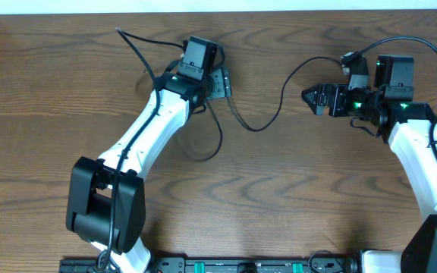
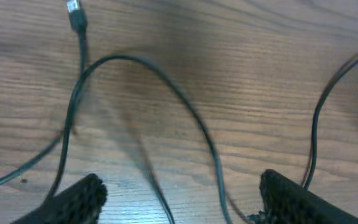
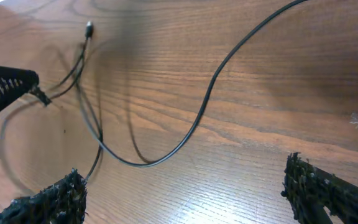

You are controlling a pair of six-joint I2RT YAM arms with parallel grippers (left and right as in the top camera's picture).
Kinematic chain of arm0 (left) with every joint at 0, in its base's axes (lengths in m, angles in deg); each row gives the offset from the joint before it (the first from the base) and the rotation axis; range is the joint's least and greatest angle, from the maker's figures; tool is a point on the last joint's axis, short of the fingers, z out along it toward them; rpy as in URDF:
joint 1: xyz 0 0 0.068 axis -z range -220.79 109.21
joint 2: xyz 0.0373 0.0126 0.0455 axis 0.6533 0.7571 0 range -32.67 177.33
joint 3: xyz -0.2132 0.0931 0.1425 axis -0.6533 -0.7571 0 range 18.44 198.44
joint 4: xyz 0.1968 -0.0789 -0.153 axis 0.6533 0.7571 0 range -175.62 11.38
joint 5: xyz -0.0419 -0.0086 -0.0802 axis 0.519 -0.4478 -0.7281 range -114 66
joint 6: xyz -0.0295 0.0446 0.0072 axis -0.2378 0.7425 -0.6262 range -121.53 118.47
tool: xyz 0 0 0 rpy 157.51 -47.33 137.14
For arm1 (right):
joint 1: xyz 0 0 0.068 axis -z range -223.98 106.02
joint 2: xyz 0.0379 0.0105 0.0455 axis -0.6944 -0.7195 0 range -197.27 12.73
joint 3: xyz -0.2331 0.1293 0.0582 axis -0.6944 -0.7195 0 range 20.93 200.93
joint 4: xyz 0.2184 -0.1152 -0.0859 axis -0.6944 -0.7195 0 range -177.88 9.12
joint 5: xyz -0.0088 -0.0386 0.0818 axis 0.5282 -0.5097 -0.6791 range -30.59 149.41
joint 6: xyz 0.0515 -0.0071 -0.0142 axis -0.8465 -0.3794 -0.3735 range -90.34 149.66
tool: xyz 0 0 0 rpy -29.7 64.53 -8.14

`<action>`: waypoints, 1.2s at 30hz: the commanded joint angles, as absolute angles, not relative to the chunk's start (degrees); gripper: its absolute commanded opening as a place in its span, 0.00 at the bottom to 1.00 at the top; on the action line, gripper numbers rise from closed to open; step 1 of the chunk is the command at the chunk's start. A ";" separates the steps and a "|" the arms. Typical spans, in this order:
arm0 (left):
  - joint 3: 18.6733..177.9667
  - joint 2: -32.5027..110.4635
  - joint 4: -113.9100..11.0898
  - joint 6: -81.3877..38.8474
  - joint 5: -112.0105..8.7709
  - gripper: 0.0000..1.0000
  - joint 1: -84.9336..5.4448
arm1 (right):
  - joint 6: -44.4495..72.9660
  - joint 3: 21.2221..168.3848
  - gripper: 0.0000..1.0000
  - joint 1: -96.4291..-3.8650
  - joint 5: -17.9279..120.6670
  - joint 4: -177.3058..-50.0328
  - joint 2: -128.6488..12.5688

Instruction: Untangle cables

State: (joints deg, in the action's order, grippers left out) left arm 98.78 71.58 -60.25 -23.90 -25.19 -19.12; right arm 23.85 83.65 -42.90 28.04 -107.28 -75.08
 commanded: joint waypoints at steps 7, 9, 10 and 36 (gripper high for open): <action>99.30 61.07 -60.47 -19.36 -15.42 0.86 -19.89 | 24.60 83.97 0.99 -46.64 30.38 -107.06 -75.14; 99.30 58.99 -60.45 -19.36 -8.93 0.92 -20.15 | 24.62 83.97 0.99 -48.74 32.41 -106.84 -75.14; 99.30 58.14 -60.43 -19.36 -5.70 0.94 -20.41 | 24.62 83.97 0.99 -49.83 33.35 -106.62 -75.14; 99.28 56.15 -47.16 -19.82 -4.12 0.99 -52.41 | 24.55 83.97 0.99 -77.04 48.76 -77.66 -97.79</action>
State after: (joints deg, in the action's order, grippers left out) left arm 98.87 56.02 -47.42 -19.86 -1.26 -50.99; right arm 24.27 83.67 -75.16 48.32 -79.85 -94.95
